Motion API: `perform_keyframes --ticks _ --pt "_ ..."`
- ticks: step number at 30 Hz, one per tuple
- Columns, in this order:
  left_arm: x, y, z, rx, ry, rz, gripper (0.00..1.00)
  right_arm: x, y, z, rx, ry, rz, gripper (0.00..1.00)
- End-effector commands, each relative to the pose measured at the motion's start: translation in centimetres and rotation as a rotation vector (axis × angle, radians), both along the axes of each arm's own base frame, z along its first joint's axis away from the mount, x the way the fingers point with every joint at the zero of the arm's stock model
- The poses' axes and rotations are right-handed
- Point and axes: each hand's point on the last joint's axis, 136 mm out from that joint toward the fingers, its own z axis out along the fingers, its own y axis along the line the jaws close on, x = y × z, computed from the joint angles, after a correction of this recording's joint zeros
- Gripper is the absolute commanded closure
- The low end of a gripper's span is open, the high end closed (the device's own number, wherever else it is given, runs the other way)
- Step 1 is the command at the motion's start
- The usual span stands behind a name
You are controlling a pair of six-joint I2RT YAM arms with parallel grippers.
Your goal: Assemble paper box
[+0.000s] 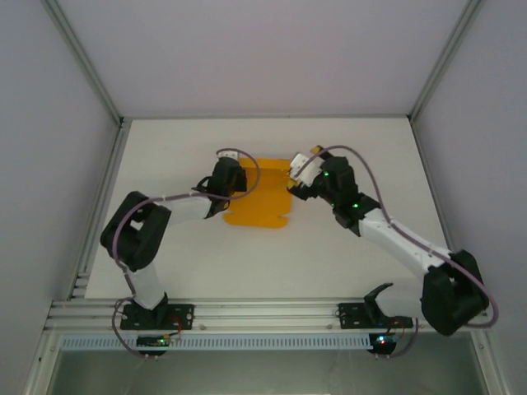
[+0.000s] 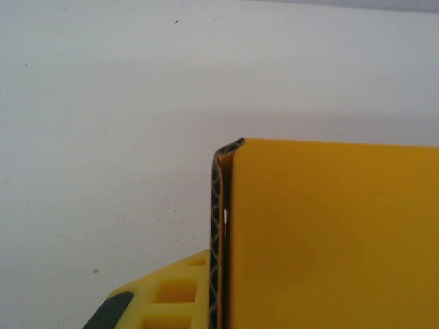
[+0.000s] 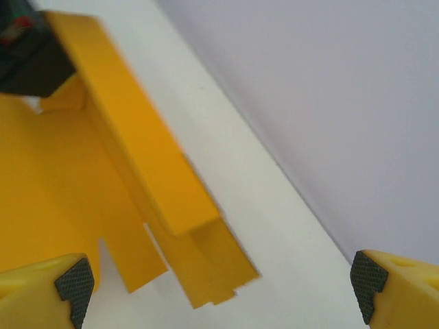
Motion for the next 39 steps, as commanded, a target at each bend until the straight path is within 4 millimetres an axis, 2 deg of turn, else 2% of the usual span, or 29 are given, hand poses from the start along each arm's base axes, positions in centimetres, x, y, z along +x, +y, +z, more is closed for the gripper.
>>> perform_keyframes --ticks 1,3,5,7,13,17,24,27,30,33,35,39 --pt "-1.3 -0.6 1.8 -0.073 -0.008 -0.077 1.0 0.2 -1.6 2.8 0.325 0.145 -0.118 0.01" --pt "-1.9 -0.9 2.0 -0.09 0.006 -0.104 1.0 0.5 -2.1 3.9 0.422 0.197 -0.148 0.01" --pt "-2.1 -0.9 1.8 -0.089 0.036 -0.105 1.0 0.6 -1.7 4.7 0.47 0.236 -0.115 0.01" --pt "-2.2 -1.0 1.8 -0.095 0.049 -0.101 1.0 1.1 -1.4 4.6 0.467 0.251 -0.114 0.01" --pt "-2.4 -0.9 2.4 -0.147 0.065 -0.078 1.0 2.2 -1.4 -0.1 0.398 0.356 -0.174 0.01" --pt "-2.6 -1.0 2.2 -0.157 0.095 -0.073 1.0 2.2 0.1 -2.8 0.348 0.385 -0.145 0.01" --pt "-2.7 -2.0 2.5 -0.198 0.133 -0.093 1.0 4.4 2.6 -5.1 0.325 0.329 -0.168 0.01" --pt "-2.8 -2.3 2.4 -0.21 0.134 -0.106 1.0 5.6 3.7 -4.9 0.359 0.266 -0.186 0.01" --pt "-3.0 -2.7 1.9 -0.206 0.151 -0.115 1.0 6.6 5.0 -3.8 0.413 0.16 -0.212 0.01" --pt "-3.2 -2.9 1.7 -0.21 0.162 -0.115 1.0 7.2 5.2 -2.8 0.47 0.053 -0.281 0.01" --pt "-3.3 -3.0 1.7 -0.217 0.167 -0.114 1.0 7.2 4.9 -2.4 0.488 -0.007 -0.338 0.01" --pt "-3.3 -2.4 1.8 -0.206 0.173 -0.078 1.0 5.8 4.6 -1.7 0.447 -0.07 -0.358 0.01"
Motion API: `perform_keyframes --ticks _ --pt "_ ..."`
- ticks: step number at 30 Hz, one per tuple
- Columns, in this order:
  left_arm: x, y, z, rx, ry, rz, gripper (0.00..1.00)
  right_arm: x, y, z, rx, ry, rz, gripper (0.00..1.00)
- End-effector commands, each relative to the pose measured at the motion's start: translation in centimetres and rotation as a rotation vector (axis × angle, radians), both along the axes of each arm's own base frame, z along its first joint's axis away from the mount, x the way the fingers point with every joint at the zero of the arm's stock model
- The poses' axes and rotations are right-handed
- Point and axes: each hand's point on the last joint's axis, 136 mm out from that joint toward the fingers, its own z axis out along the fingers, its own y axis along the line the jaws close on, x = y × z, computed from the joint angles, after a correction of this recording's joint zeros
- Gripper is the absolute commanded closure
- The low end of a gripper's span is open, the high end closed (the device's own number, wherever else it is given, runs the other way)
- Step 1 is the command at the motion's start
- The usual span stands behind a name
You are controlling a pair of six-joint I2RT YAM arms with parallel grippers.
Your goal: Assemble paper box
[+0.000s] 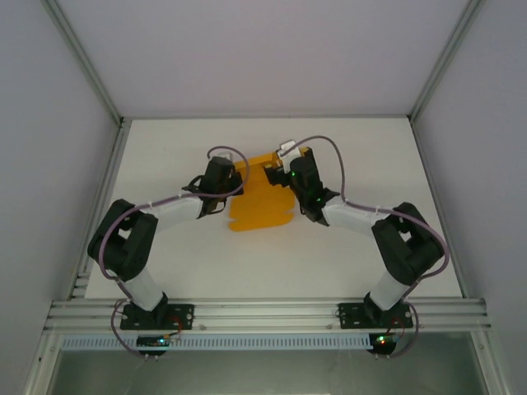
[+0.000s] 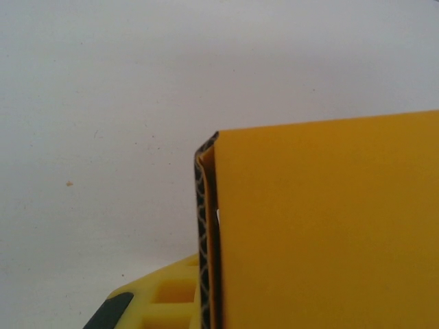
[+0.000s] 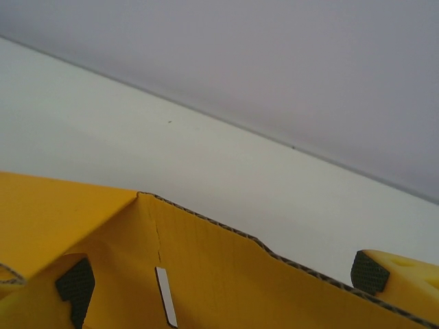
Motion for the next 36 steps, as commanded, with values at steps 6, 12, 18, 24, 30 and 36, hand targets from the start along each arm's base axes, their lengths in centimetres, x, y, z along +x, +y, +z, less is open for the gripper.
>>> perform_keyframes --ticks 6,12,18,24,30,36 --pt "0.2 -0.7 3.0 -0.056 -0.031 -0.019 1.0 -4.1 -4.6 0.1 -0.06 0.094 -0.117 0.01" --pt "0.2 -0.3 3.8 -0.029 -0.055 -0.036 1.0 -9.2 -10.5 -3.5 0.017 0.409 -0.178 0.01" --pt "0.0 -0.8 3.9 -0.05 -0.047 -0.063 1.0 -9.4 -12.4 -5.8 0.111 0.486 -0.214 0.01" --pt "-0.3 -1.2 3.7 -0.067 -0.038 -0.09 1.0 -6.5 -10.7 -5.0 0.172 0.42 -0.189 0.01" --pt "-0.7 -1.5 3.3 -0.055 -0.034 -0.125 1.0 -4.3 -9.5 -4.5 0.136 0.396 -0.153 0.01" --pt "-1.0 -1.9 2.3 -0.037 -0.019 -0.16 1.0 -3.2 -8.3 -3.4 0.026 0.355 -0.106 0.01"
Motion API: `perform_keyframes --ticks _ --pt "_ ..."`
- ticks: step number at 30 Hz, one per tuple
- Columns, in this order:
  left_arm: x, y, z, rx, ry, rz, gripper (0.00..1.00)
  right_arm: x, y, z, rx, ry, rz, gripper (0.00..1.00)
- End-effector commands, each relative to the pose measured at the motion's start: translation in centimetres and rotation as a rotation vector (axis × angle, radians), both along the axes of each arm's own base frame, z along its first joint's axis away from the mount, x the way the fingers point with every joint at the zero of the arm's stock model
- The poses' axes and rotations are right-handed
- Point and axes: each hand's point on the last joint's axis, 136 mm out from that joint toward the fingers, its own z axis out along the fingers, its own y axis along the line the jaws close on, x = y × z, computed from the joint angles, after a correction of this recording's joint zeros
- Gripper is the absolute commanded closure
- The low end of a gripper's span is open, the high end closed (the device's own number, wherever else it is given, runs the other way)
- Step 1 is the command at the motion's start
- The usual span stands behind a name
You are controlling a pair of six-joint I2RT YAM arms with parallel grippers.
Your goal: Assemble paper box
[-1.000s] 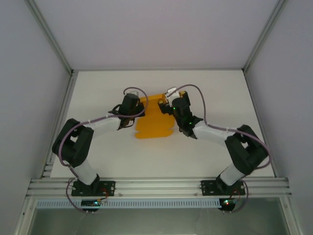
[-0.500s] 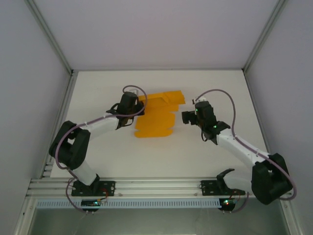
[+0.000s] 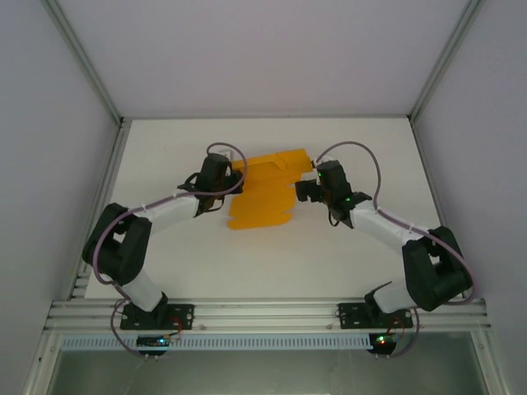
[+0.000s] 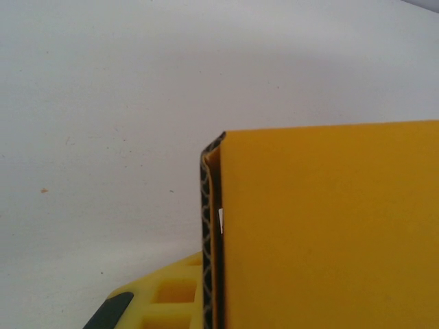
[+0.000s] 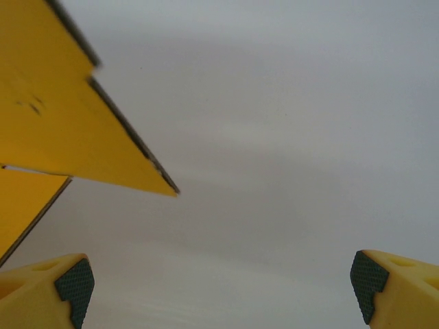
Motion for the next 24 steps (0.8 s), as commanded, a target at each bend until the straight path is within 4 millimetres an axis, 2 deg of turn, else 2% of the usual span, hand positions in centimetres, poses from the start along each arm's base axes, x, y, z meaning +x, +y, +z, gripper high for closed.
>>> perform_keyframes --ticks 1,5,10,16,24 --pt "-0.6 -1.3 0.5 0.001 -0.015 -0.082 1.0 1.3 0.9 2.5 -0.051 -0.069 0.033 0.01" --pt "-0.4 -0.2 0.2 0.01 -0.003 -0.027 1.0 0.2 -0.1 1.4 -0.096 -0.011 0.027 0.01" --pt "-0.1 0.2 0.6 -0.006 -0.005 -0.015 1.0 -1.4 -1.7 -0.3 -0.049 0.037 0.001 0.01" --pt "-0.2 0.3 1.0 -0.014 -0.013 -0.017 1.0 -2.0 -3.2 -0.5 -0.005 0.046 -0.03 0.01" --pt "-0.6 -0.2 0.8 -0.026 -0.006 -0.049 1.0 0.1 -0.1 1.6 0.119 0.005 0.08 0.01"
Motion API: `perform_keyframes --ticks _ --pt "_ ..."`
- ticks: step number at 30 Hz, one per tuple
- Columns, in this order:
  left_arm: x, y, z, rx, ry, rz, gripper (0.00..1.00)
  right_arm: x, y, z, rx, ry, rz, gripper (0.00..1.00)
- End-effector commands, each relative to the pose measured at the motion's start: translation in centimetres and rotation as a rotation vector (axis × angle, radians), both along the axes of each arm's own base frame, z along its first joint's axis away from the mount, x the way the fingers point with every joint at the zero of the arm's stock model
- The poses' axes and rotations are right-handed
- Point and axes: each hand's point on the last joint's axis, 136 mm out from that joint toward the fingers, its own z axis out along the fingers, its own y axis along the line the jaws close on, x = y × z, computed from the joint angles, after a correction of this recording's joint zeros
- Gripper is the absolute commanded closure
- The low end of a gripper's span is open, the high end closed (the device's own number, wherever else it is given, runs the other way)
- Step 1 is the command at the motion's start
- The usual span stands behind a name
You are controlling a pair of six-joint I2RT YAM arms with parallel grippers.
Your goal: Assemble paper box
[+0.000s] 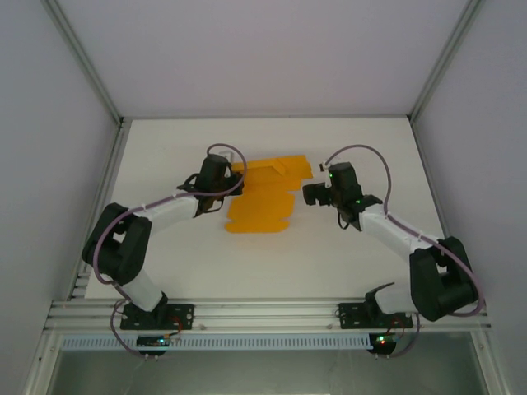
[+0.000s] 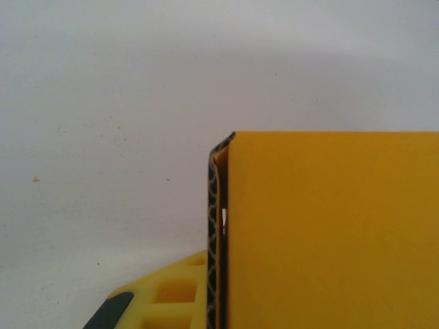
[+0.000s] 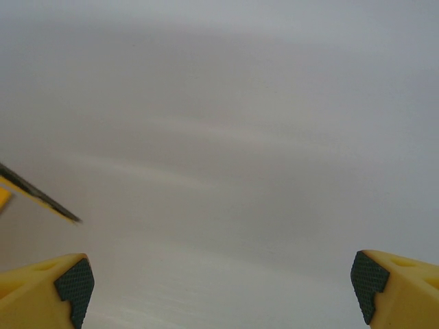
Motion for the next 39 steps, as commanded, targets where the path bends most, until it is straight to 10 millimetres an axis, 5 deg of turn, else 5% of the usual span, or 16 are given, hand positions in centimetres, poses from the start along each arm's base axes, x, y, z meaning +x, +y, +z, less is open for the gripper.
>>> perform_keyframes --ticks 1,7,16,25,32,39 --pt "-0.2 -0.1 1.3 -0.019 -0.026 -0.028 1.0 1.7 2.4 2.6 0.107 -0.05 0.068 0.01" --pt "-0.3 -1.0 1.2 -0.037 -0.023 -0.061 1.0 3.1 5.2 4.6 0.152 -0.112 0.163 0.01" --pt "-0.5 -2.0 1.3 -0.071 -0.005 -0.072 1.0 4.9 8.4 3.0 0.042 -0.123 0.166 0.01" --pt "-0.6 -2.1 1.0 -0.081 0.027 -0.059 1.0 6.5 7.4 2.6 -0.311 -0.246 -0.044 0.01" --pt "-0.7 -1.3 0.6 -0.04 0.032 -0.053 1.0 4.8 6.4 3.7 -0.266 -0.198 0.035 0.01" --pt "-1.0 -1.2 0.3 -0.013 0.042 -0.084 1.0 0.1 6.0 5.7 0.061 -0.054 0.353 0.03"
